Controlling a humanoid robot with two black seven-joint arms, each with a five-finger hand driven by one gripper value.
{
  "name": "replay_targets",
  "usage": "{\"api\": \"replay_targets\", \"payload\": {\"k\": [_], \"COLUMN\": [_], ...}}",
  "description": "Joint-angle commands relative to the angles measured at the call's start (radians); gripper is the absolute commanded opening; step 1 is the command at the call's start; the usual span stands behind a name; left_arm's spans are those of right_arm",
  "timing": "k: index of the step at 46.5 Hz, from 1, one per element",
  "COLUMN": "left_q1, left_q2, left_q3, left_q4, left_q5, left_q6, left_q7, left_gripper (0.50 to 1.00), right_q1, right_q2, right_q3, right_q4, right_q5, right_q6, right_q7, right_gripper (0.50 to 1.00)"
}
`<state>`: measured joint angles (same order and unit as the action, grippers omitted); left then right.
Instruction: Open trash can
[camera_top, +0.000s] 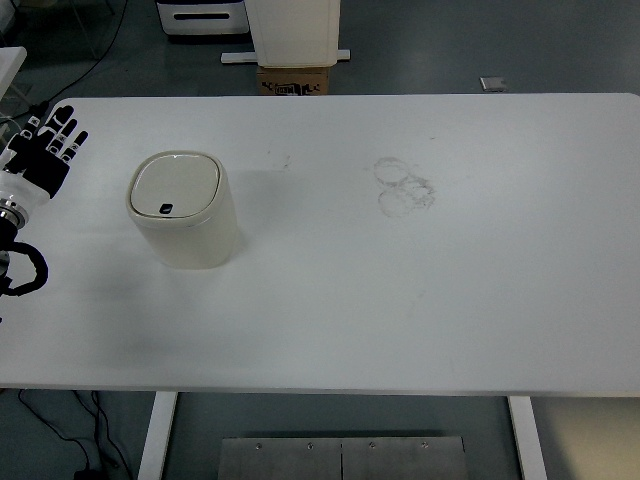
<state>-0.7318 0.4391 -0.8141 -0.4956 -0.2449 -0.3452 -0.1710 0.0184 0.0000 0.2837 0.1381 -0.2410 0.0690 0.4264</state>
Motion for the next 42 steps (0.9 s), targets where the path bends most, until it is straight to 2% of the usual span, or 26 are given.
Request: {"api": "replay_targets", "payload": {"k": [1, 42], "left_q1": [-0.001, 0.002], "left_q2": [0.001, 0.001], "left_q3": [0.000, 0.000], "left_q4": [0.000, -0.005], "left_q5": [0.001, -0.014], "left_q6": [0.002, 0.017], "left_q7": [-0.001, -0.007], "left_gripper": [1.000, 1.000], "right_q1": [0.000, 0.000], "right_q2": [0.000, 0.000], "right_q3": [0.000, 0.000], "right_q4": [0.000, 0.000], "right_q5": [0.000, -0.001], "right_q6": [0.000, 0.000], "right_q7": [0.000, 0.000], "right_gripper": [0.991, 0.991]}}
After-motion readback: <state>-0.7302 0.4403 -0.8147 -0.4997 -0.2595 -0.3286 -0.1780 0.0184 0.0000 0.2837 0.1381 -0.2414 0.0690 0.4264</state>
